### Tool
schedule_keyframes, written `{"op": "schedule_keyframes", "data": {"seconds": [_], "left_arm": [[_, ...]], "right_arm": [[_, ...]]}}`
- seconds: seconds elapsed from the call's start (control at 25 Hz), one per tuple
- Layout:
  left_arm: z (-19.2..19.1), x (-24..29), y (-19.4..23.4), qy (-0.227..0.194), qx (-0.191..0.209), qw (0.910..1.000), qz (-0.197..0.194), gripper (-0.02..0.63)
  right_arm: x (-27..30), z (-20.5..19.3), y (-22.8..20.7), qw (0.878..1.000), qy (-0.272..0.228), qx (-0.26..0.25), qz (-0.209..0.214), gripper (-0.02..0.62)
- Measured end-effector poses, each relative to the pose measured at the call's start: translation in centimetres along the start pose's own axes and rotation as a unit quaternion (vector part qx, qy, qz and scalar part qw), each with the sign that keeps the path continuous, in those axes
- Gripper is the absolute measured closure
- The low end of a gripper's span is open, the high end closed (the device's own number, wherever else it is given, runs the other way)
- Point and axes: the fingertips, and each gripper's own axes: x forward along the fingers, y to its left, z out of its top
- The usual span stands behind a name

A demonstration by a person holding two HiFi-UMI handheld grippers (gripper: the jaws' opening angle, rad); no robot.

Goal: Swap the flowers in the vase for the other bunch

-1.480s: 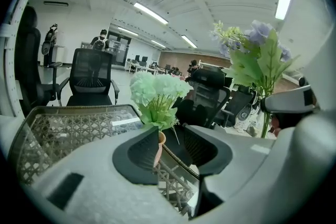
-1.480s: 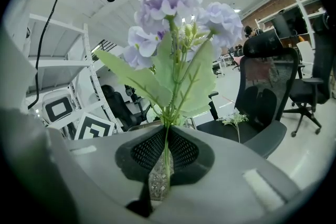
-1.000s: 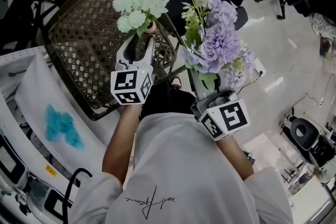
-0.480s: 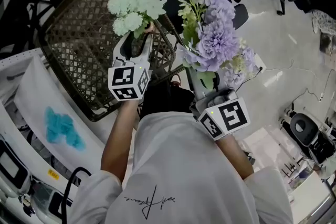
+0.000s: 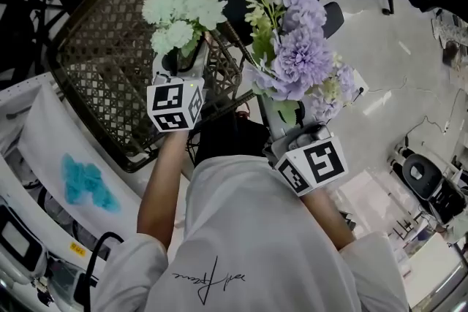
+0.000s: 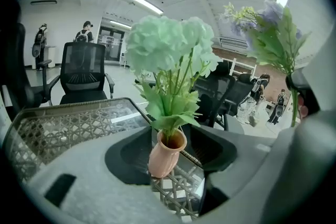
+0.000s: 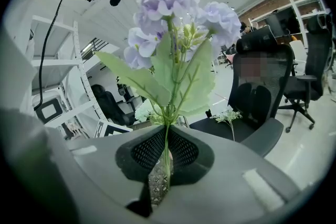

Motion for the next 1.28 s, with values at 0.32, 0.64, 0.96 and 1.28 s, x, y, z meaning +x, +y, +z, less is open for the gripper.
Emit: {"op": "schedule_keyframes", "data": {"seconds": [0.32,0.64,0.96,1.28], "left_arm": [[0.5,0.8,-0.2,-0.007,0.012,0.9999,-0.005,0.379],[0.4,1.7,-1.1,-0.011,0.005,0.9996,-0.025,0.379],[1.3,2.0,-1.3,-0.024,0.014,0.9993,-0.027,0.393],[1.9,2.2,-1.6,-0.035,0.024,0.9986,-0.033,0.44]], "right_arm": [[0.0,0.1,0.0,1.0,0.0,0.0,0.003,0.571],[-0.1,0.1,0.0,1.0,0.002,-0.001,0.002,0.571],[-0.2,0.0,0.0,1.0,0.007,0.001,0.002,0.571],[-0.2,0.0,-0.1,1.0,0.008,0.001,-0.004,0.571]]}}
